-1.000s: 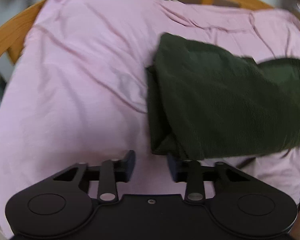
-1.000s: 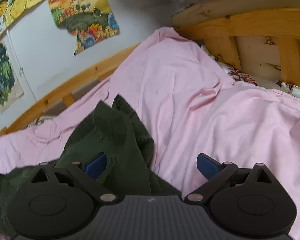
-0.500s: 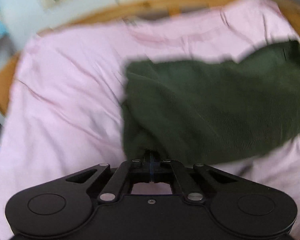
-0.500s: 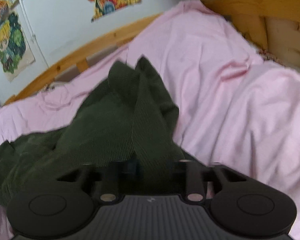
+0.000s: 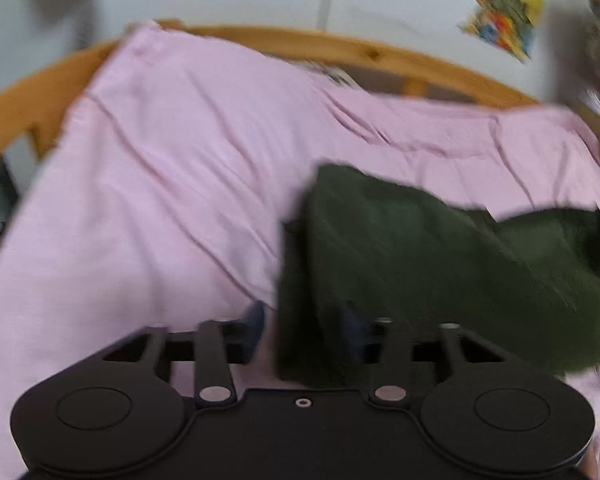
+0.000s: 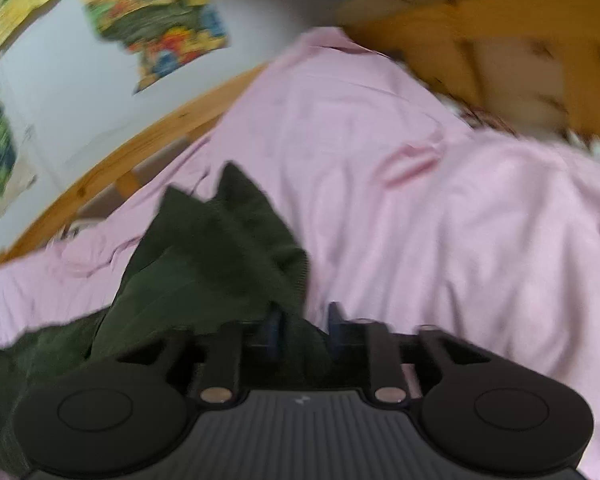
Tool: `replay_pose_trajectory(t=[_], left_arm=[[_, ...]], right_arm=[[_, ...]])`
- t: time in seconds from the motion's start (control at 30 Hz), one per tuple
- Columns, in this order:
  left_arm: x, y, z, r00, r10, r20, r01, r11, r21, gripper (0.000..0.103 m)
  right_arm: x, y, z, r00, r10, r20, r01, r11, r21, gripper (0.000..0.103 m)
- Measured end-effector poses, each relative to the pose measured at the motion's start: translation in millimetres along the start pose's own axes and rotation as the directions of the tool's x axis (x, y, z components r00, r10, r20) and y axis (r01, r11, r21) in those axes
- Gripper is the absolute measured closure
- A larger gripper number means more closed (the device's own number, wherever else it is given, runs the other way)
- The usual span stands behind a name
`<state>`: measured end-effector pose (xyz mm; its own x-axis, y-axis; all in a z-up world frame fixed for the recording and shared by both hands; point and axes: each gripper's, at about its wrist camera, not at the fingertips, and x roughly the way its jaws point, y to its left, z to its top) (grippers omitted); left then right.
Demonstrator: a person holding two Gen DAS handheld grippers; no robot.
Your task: Fold large clothes
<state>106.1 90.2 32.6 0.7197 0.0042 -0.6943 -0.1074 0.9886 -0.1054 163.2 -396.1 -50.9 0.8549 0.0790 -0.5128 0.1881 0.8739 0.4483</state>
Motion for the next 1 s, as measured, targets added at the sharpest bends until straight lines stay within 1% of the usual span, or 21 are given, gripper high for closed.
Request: replay_pose_trajectory(t=[0.07, 0.13, 0.2, 0.27, 0.3, 0.33, 0.37, 0.4, 0.43, 0.53, 0.57, 0.6, 0.63, 0.67, 0.7, 0.73, 0.77, 0.83, 0.9, 0.93, 1.0], left_arm=[[6, -11, -6, 0.999, 0.001, -0.044, 0.002, 0.998, 0.067, 0.055], [12, -18, -9, 0.996, 0.000, -0.084, 0.010, 0.994, 0.111, 0.061], [19, -20, -11, 0.994, -0.002, -0.114, 0.017, 0.992, 0.127, 0.085], [20, -22, -13, 0.993, -0.015, -0.117, 0.030, 0.991, 0.130, 0.092], [19, -24, -13, 0.994, -0.009, -0.110, 0.025, 0.990, 0.141, 0.098], [17, -25, -13, 0.996, -0.006, -0.091, 0.019, 0.989, 0.147, 0.099], [11, -25, -12, 0.999, 0.002, -0.053, 0.006, 0.988, 0.151, 0.100], [7, -25, -10, 1.000, 0.014, -0.011, -0.012, 0.988, 0.156, 0.100], [0, -25, -8, 0.999, 0.022, 0.036, -0.028, 0.987, 0.156, 0.100], [-20, -22, -4, 0.986, 0.005, 0.165, -0.029, 0.989, 0.143, 0.101], [-24, -24, -4, 0.981, 0.008, 0.194, -0.038, 0.987, 0.153, 0.101], [-23, -26, -3, 0.981, 0.017, 0.193, -0.050, 0.984, 0.169, 0.101], [-18, -26, -3, 0.987, 0.026, 0.158, -0.055, 0.982, 0.180, 0.101], [-10, -24, -4, 0.995, 0.036, 0.088, -0.051, 0.981, 0.186, 0.101], [3, -19, -5, 0.999, 0.048, -0.001, -0.047, 0.983, 0.175, 0.100], [12, -15, -7, 0.996, 0.055, -0.067, -0.043, 0.986, 0.159, 0.100], [18, -14, -9, 0.992, 0.058, -0.108, -0.041, 0.987, 0.154, 0.100], [17, -17, -8, 0.992, 0.063, -0.106, -0.045, 0.986, 0.161, 0.097], [10, -18, -6, 0.996, 0.063, -0.066, -0.052, 0.986, 0.158, 0.082], [7, -19, -6, 0.996, 0.074, -0.048, -0.066, 0.986, 0.153, 0.074], [4, -20, -3, 0.995, 0.095, -0.034, -0.090, 0.988, 0.127, 0.036]], right_arm=[[-1, -7, 0, 1.000, 0.012, -0.005, -0.012, 0.999, 0.033, 0.058], [-1, -8, -1, 1.000, 0.010, -0.007, -0.010, 1.000, 0.025, 0.055], [0, -5, -2, 1.000, 0.011, -0.010, -0.011, 1.000, 0.011, 0.055], [2, -2, -2, 1.000, 0.009, -0.015, -0.009, 1.000, 0.001, 0.056], [3, -1, -2, 1.000, 0.008, -0.017, -0.008, 1.000, -0.004, 0.059], [3, 0, -2, 1.000, 0.012, -0.017, -0.012, 1.000, -0.014, 0.070], [4, 4, -2, 1.000, 0.014, -0.019, -0.014, 1.000, -0.027, 0.081], [4, 7, -2, 1.000, 0.011, -0.018, -0.012, 0.999, -0.050, 0.085], [3, 12, -3, 1.000, 0.001, -0.012, -0.002, 0.996, -0.085, 0.091], [3, 18, -3, 1.000, -0.010, 0.004, 0.010, 0.992, -0.122, 0.094], [4, 15, -2, 1.000, -0.009, 0.003, 0.009, 0.994, -0.113, 0.094], [5, 12, -2, 1.000, -0.006, -0.003, 0.006, 0.995, -0.096, 0.094], [8, 9, -2, 1.000, -0.004, -0.015, 0.003, 0.997, -0.071, 0.094], [10, 6, -2, 1.000, -0.004, -0.026, 0.003, 0.999, -0.053, 0.092], [11, 4, -2, 0.999, -0.010, -0.032, 0.009, 0.999, -0.041, 0.091], [12, 2, -2, 0.999, -0.019, -0.032, 0.018, 1.000, -0.022, 0.083], [11, -2, -1, 0.999, -0.023, -0.028, 0.023, 1.000, 0.002, 0.070], [7, -11, 1, 1.000, -0.006, -0.006, 0.006, 0.998, 0.057, 0.062], [0, -8, 2, 1.000, 0.003, 0.030, -0.005, 0.999, 0.036, 0.057], [-4, -2, 4, 0.998, 0.009, 0.058, -0.008, 1.000, -0.011, 0.055], [-7, 11, 6, 0.994, 0.043, 0.105, -0.033, 0.995, -0.091, 0.047]])
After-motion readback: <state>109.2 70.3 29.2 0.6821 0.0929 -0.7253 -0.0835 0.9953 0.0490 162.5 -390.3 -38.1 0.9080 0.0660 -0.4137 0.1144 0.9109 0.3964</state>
